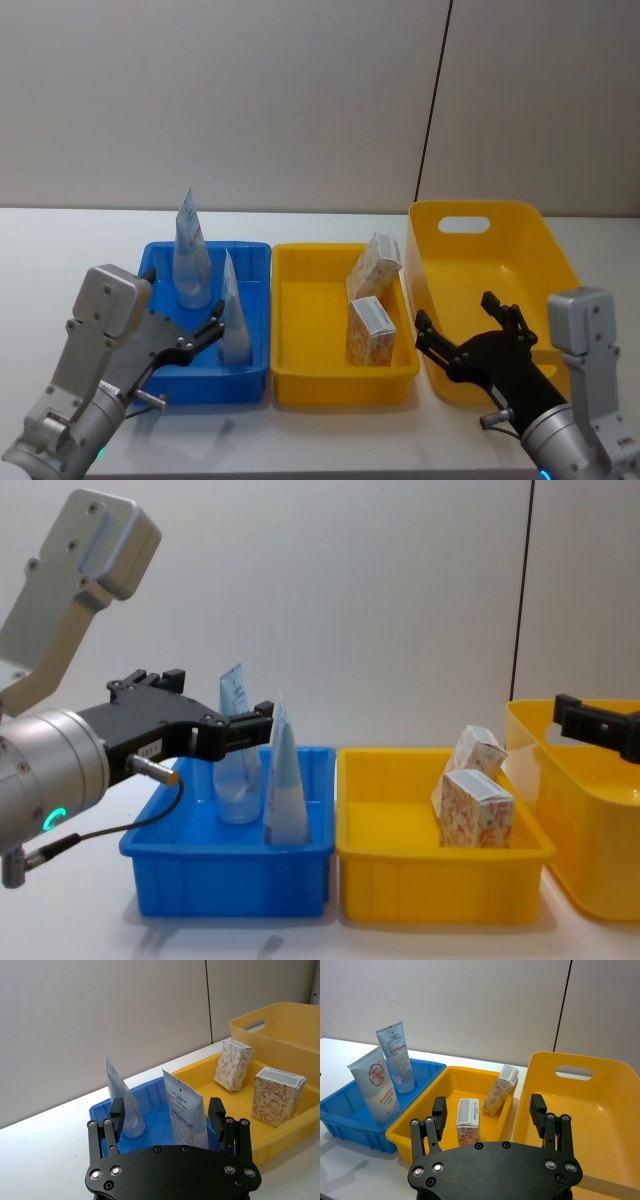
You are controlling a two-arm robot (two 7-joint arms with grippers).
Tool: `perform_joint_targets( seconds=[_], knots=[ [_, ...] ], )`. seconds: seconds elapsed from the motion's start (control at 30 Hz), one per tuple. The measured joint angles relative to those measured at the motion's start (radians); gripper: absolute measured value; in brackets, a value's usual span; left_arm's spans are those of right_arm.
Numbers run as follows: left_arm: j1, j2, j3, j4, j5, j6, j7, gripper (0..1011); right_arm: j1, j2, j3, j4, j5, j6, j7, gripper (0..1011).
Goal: Bimanual collaborative sorting of washing and personal care products
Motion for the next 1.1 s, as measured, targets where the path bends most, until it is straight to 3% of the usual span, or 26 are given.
perform_joint_targets(
  seconds=[1.1],
  knots=[
    [0.0, 0.0, 0.0, 0.0, 0.0, 0.0, 0.0, 1001, 0.0, 0.0, 0.0, 0.0, 0.0, 0.0, 0.0, 1004]
  ],
)
